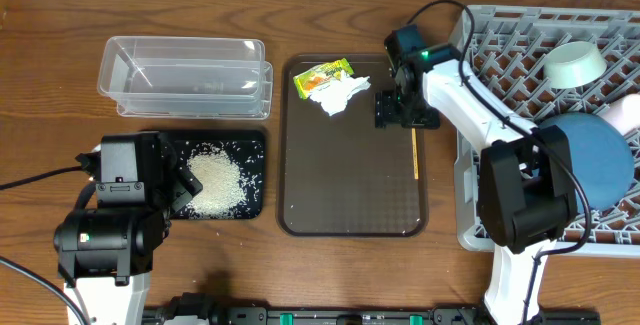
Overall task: Sort waste into correct bins and load items into the dishwasher rack
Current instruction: 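Move the right gripper to the wooden chopstick and grasp it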
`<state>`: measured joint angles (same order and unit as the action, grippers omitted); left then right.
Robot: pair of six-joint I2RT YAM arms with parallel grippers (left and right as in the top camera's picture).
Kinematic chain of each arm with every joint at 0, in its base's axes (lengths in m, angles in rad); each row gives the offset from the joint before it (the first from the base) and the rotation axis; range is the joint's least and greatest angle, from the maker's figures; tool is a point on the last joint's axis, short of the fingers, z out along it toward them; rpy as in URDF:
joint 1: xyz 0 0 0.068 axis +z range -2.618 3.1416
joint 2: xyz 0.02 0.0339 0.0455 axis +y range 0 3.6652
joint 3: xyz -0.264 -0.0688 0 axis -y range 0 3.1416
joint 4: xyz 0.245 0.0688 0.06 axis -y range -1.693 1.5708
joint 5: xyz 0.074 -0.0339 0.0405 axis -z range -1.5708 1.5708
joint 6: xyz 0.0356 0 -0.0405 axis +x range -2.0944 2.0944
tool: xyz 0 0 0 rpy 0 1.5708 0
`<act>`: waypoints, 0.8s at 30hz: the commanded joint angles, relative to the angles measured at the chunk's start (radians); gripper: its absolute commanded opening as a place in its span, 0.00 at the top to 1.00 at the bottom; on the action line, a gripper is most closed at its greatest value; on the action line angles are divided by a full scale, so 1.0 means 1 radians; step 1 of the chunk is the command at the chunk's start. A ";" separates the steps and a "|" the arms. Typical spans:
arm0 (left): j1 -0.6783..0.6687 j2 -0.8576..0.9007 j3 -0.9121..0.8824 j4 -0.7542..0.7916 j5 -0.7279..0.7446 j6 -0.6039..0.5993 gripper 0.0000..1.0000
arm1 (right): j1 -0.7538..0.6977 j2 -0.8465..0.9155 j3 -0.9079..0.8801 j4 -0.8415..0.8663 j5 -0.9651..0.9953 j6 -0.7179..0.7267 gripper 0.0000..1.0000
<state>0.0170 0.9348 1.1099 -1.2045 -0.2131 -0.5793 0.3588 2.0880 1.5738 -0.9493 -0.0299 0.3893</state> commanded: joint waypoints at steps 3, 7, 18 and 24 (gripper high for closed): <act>0.004 0.000 0.013 -0.003 -0.012 0.001 0.07 | 0.006 0.013 -0.067 0.064 -0.030 0.026 0.26; 0.004 0.000 0.013 -0.003 -0.012 0.001 0.07 | 0.006 0.013 -0.101 0.104 -0.029 0.030 0.28; 0.004 0.000 0.013 -0.003 -0.012 0.002 0.07 | 0.006 0.011 -0.079 0.095 -0.060 -0.013 0.27; 0.004 0.000 0.013 -0.003 -0.012 0.001 0.07 | 0.006 0.010 0.057 -0.014 -0.079 -0.023 0.26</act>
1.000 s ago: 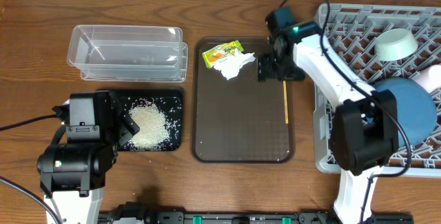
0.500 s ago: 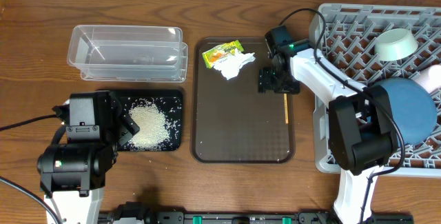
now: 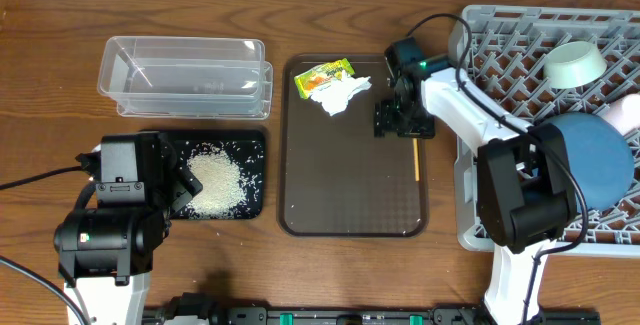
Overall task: Sort waste into correct bins and load items into the dishwasher rack
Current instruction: 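Move the right gripper to the wooden chopstick and grasp it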
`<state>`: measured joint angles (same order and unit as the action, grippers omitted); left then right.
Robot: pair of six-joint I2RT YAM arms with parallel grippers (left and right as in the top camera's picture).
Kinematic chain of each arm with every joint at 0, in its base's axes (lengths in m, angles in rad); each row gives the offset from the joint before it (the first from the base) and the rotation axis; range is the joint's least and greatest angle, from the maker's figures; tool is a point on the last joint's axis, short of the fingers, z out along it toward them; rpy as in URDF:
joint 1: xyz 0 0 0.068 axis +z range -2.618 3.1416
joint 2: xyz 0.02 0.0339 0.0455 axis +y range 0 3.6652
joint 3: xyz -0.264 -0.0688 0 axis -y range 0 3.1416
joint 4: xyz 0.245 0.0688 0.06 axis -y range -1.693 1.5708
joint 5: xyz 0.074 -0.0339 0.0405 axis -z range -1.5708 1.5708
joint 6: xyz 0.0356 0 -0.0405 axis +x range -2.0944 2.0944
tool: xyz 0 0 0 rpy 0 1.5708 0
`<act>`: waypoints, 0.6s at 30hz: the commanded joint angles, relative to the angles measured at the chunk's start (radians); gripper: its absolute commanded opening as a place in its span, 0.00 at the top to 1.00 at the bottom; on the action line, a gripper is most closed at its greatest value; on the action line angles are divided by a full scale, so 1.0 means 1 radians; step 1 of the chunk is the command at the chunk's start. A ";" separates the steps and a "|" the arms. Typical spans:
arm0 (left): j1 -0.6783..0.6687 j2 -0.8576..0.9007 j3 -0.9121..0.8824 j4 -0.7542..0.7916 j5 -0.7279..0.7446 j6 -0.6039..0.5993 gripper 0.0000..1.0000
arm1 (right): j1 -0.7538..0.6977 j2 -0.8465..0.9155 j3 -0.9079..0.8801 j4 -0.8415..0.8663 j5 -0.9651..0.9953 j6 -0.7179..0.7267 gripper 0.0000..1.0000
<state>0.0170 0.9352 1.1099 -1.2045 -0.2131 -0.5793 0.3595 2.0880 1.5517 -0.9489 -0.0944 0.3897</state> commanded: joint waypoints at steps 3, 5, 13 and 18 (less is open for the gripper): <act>0.004 0.000 0.013 -0.003 -0.012 0.001 0.07 | 0.005 0.010 0.131 -0.045 0.004 -0.032 0.25; 0.004 0.000 0.013 -0.003 -0.012 0.001 0.07 | 0.006 0.010 0.137 -0.046 0.037 -0.032 0.23; 0.004 0.000 0.013 -0.003 -0.012 0.001 0.07 | 0.006 0.043 0.133 -0.072 0.150 -0.031 0.23; 0.004 0.000 0.013 -0.003 -0.012 0.001 0.07 | 0.006 0.079 0.127 -0.072 0.151 -0.031 0.23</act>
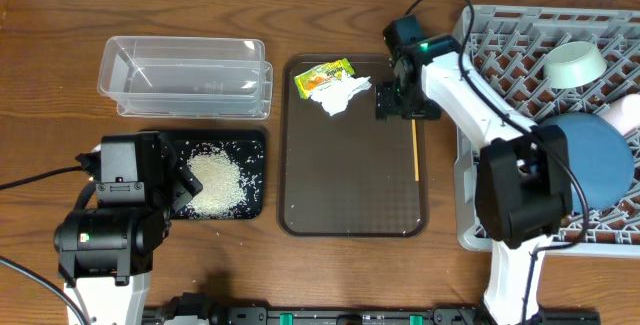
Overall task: Sort waste into correct bins and load items into the dishwasher rack
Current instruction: 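Move the right gripper to the wooden chopstick and grasp it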
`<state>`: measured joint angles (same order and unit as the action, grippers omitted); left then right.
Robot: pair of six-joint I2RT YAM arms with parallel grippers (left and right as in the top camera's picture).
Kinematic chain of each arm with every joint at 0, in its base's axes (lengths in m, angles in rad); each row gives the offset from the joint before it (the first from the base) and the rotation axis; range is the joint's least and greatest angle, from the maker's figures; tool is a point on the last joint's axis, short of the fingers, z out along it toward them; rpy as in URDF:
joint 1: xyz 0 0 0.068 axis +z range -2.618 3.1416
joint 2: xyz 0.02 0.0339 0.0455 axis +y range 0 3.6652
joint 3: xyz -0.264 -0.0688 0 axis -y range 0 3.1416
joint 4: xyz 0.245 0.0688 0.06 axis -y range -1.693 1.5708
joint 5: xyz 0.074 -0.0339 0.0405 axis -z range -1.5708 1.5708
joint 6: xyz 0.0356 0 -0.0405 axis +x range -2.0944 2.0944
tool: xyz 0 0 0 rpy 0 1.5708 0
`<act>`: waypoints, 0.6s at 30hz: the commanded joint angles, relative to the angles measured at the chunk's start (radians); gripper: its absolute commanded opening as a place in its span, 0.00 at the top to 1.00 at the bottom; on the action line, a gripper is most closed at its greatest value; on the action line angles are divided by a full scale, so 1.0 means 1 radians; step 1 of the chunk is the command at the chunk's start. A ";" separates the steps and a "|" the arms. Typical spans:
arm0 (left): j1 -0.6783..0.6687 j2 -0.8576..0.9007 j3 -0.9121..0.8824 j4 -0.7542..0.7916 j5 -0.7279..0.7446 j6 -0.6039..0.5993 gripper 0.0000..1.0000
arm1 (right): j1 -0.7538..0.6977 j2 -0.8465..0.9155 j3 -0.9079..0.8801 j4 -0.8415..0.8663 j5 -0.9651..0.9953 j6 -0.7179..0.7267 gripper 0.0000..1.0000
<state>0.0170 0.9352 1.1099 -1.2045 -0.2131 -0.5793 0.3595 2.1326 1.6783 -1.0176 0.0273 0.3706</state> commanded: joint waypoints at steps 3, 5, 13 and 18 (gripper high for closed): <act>0.004 0.000 0.013 -0.003 -0.013 0.001 0.07 | 0.006 0.058 0.000 -0.001 0.029 -0.012 0.23; 0.004 0.000 0.013 -0.003 -0.012 0.001 0.07 | 0.006 0.066 0.000 0.000 0.029 -0.012 0.23; 0.004 0.000 0.013 -0.003 -0.012 0.002 0.07 | 0.006 0.073 0.000 0.003 0.028 -0.008 0.23; 0.004 0.000 0.013 -0.003 -0.012 0.001 0.07 | 0.006 0.073 -0.029 0.016 0.025 0.000 0.24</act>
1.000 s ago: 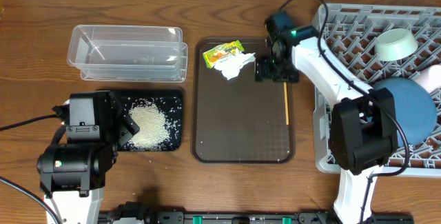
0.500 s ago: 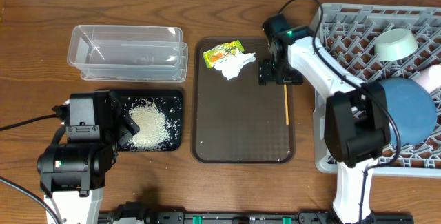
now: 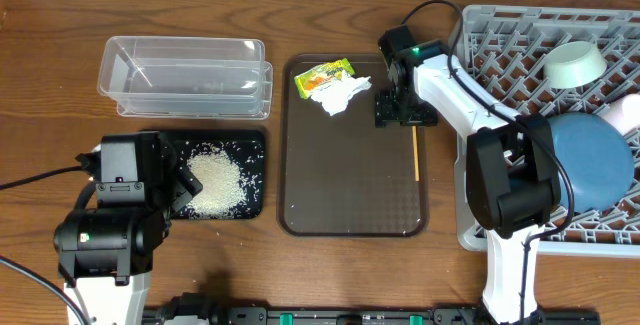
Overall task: Sort waste into correct bins and load items into the dishwasher rack
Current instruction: 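Move the right gripper to the wooden chopstick and grasp it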
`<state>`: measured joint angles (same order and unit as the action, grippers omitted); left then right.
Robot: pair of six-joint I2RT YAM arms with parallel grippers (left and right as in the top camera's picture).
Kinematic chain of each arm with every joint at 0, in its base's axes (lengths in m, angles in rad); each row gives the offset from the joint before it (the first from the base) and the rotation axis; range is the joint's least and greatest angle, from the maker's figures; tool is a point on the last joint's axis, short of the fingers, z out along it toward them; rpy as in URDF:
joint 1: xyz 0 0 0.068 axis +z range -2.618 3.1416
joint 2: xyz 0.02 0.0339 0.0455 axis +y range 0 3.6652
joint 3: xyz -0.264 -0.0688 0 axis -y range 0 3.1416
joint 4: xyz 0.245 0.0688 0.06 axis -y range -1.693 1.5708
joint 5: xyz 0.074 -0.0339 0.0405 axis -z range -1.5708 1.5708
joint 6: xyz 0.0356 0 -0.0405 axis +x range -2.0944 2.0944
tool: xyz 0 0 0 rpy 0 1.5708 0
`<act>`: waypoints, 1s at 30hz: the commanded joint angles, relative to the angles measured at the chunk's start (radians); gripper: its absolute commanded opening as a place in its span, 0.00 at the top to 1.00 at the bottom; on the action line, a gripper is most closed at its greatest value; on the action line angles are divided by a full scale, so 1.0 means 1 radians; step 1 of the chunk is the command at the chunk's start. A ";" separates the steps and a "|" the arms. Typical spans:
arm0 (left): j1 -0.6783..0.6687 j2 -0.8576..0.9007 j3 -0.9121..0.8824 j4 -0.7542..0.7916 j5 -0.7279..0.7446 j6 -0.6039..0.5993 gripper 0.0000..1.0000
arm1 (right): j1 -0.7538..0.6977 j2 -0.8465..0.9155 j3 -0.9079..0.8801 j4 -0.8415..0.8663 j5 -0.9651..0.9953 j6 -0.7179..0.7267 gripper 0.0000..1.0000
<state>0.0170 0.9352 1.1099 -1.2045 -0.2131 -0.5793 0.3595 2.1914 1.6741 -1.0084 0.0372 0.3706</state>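
A brown tray [image 3: 350, 185] lies mid-table. On its far left corner sit a green and yellow wrapper [image 3: 322, 75] and a crumpled white tissue [image 3: 342, 95]. A thin yellow stick [image 3: 415, 155] lies along the tray's right side. My right gripper [image 3: 402, 115] hangs over the tray's far right corner, just above the stick's far end, its fingers apart and holding nothing. My left gripper [image 3: 182, 185] rests at the left edge of a black tray of rice [image 3: 250, 145]; whether it is open or shut is hidden.
A grey dishwasher rack [image 3: 480, 227] at the right holds a pale green bowl [image 3: 574, 63], a blue plate [image 3: 595, 160] and a white cup [image 3: 626, 113]. Two clear plastic bins [image 3: 185, 75] stand at the far left.
My right gripper has shifted slightly toward me over the tray's far right corner, closer to the stick's far end. The stick, wrapper, tissue and left arm are unmoved.
My right gripper stayed over the tray's far right corner throughout, a little nearer at 1.2 s ago, farther back at 0.6 s ago, and now nearer again. The stick, wrapper and tissue kept their places. The left arm never moved.
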 commanded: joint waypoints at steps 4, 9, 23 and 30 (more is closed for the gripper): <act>0.004 0.000 0.013 -0.003 -0.012 0.001 0.07 | 0.006 0.014 -0.070 0.040 0.014 0.013 0.26; 0.004 0.000 0.013 -0.003 -0.013 0.002 0.07 | 0.007 0.014 -0.119 0.080 -0.021 0.018 0.34; 0.004 0.000 0.013 -0.003 -0.012 0.001 0.07 | 0.004 0.013 -0.065 0.069 -0.071 0.018 0.83; 0.004 0.000 0.013 -0.003 -0.012 0.001 0.07 | -0.011 0.013 0.077 -0.030 -0.071 0.017 0.99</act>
<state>0.0170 0.9352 1.1099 -1.2045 -0.2131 -0.5793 0.3550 2.1990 1.6814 -1.0241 -0.0154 0.3859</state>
